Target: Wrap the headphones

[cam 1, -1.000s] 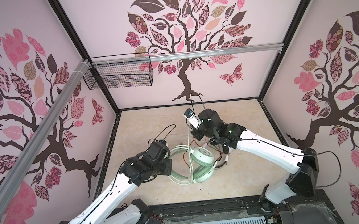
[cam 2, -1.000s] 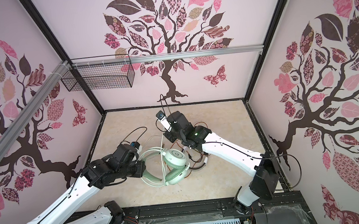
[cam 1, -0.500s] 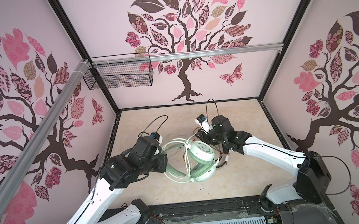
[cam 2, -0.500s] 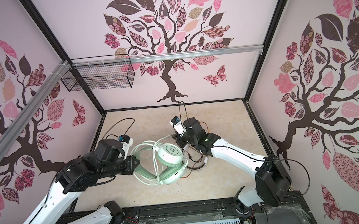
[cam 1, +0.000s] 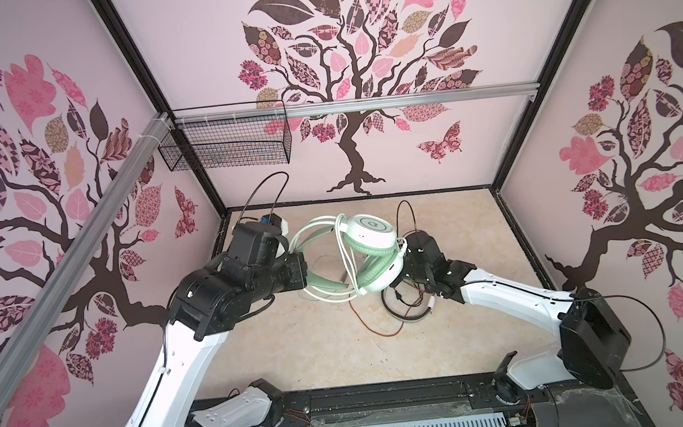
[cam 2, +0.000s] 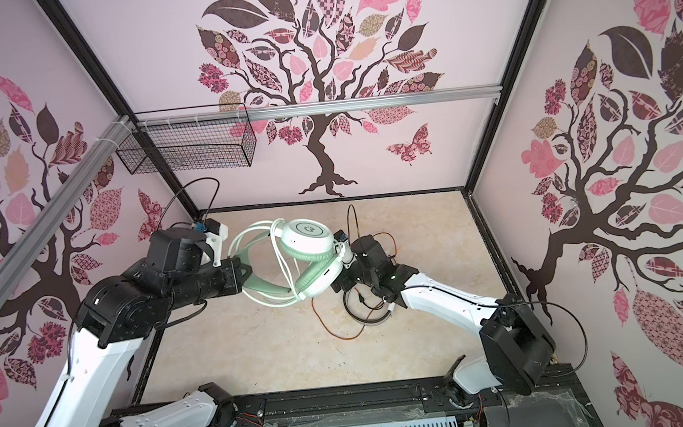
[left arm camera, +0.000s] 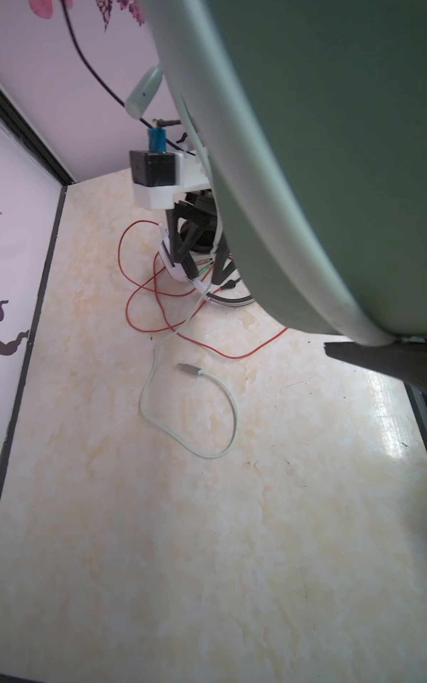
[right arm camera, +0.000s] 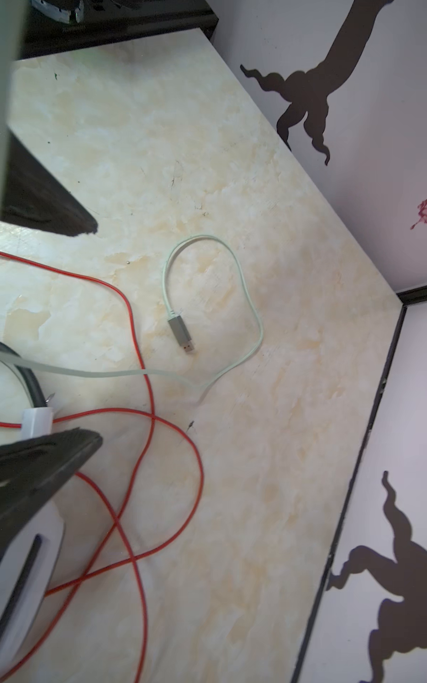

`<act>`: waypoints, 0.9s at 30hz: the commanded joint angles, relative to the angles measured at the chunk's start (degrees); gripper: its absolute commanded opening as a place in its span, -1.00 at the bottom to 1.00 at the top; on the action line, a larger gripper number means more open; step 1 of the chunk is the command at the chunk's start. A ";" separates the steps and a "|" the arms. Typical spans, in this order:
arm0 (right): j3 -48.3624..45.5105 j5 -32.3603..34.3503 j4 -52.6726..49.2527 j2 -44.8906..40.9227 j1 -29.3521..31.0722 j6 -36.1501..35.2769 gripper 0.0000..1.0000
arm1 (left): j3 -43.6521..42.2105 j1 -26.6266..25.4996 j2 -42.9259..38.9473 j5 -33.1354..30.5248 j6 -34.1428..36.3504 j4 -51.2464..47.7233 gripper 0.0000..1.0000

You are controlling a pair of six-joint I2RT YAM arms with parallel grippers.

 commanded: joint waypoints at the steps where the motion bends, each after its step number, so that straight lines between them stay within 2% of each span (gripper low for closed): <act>1: -3.49 2.47 3.12 -5.55 -0.28 4.23 0.75 | 4.88 0.28 1.78 -0.54 -0.41 4.75 -1.00; 8: -12.51 0.49 7.94 -13.41 -0.28 13.18 0.81 | 6.21 0.85 7.97 -4.70 1.06 9.02 -1.00; 12: -15.76 -0.20 9.68 -14.88 -0.20 16.64 0.80 | 7.26 3.21 12.14 -2.46 1.58 11.54 -1.00; 19: -20.31 1.46 13.61 -12.00 -0.26 20.31 0.76 | 9.39 11.36 18.86 5.04 0.79 16.83 -1.00; 23: -21.15 1.30 16.79 -9.19 -0.22 22.52 0.74 | 13.97 13.18 23.41 5.15 1.57 17.01 -1.00; 27: -16.10 2.42 15.20 -3.97 -0.22 23.56 0.70 | 17.64 15.46 26.74 4.20 2.40 16.47 -1.00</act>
